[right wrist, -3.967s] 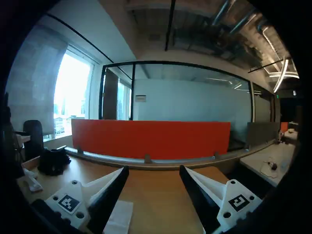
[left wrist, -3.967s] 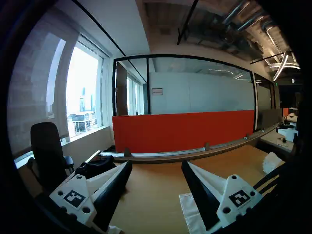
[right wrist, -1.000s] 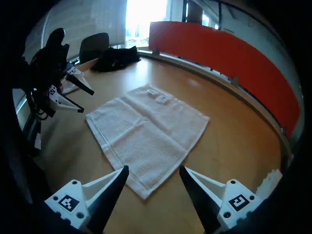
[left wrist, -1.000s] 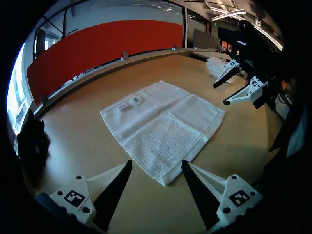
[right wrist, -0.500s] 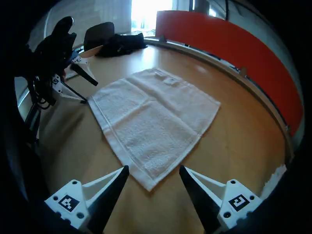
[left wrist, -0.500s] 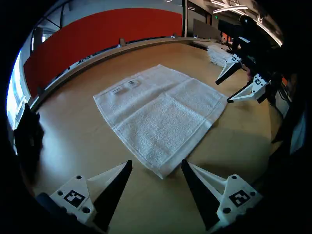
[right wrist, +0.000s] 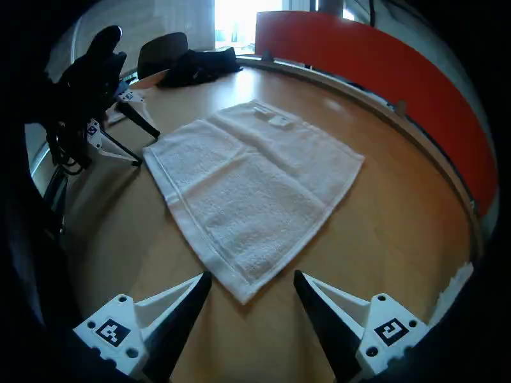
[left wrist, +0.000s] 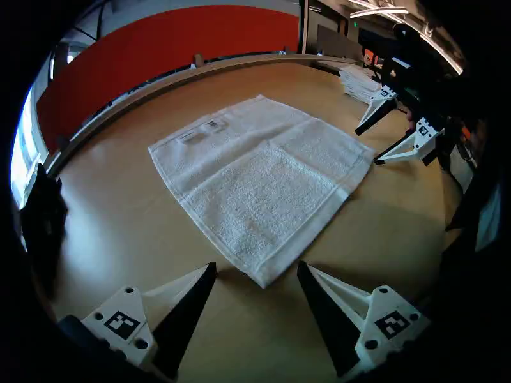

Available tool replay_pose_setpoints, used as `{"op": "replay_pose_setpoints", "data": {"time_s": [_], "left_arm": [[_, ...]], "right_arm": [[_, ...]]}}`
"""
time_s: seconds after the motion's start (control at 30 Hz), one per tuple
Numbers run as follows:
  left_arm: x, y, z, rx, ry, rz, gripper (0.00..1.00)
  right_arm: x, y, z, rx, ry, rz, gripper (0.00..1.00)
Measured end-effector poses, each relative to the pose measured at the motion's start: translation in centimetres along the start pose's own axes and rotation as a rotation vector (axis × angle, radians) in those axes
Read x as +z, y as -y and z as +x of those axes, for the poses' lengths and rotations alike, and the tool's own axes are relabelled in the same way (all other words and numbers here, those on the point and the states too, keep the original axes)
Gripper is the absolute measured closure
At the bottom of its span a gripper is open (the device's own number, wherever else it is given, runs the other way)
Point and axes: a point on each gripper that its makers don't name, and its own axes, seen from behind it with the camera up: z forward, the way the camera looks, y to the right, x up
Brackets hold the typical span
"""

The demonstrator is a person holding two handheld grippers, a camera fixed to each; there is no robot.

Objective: Fold towel

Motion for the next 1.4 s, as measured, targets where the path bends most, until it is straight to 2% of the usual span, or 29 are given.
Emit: {"op": "replay_pose_setpoints", "data": {"time_s": [0.33, 0.57, 0.83, 1.03, 1.17, 1.23, 1.3, 1.4], "left_arm": [[0.1, 0.0, 0.0, -0.009, 0.012, 0.007, 0.06], [0.1, 0.0, 0.0, -0.016, 0.02, 0.012, 0.1], [0.0, -0.1, 0.1, -0.022, 0.038, 0.017, 0.27], [0.0, -0.4, 0.1, -0.022, 0.042, 0.017, 0.46], [0.0, -0.7, 0.2, -0.024, 0.045, 0.02, 0.53], [0.0, -0.7, 0.2, -0.028, 0.046, 0.022, 0.6], [0.0, -0.8, 0.2, -0.033, 0.048, 0.027, 0.73], [0.0, -0.8, 0.3, -0.043, 0.049, 0.036, 0.79]], "right_arm": [[0.3, 0.3, -0.6, 0.016, 0.001, 0.017, 0.09], [0.3, 0.6, -0.6, 0.008, -0.006, 0.025, 0.21], [0.3, 1.1, -0.5, 0.001, -0.011, 0.034, 0.37], [0.3, 1.3, -0.5, -0.003, -0.011, 0.039, 0.6], [0.4, 1.4, -0.4, 0.003, -0.01, 0.038, 0.73], [0.4, 1.4, -0.4, 0.008, -0.007, 0.037, 0.76], [0.4, 1.3, -0.3, 0.015, -0.004, 0.037, 0.79], [0.4, 1.3, -0.2, 0.024, 0.0, 0.037, 0.81]]}}
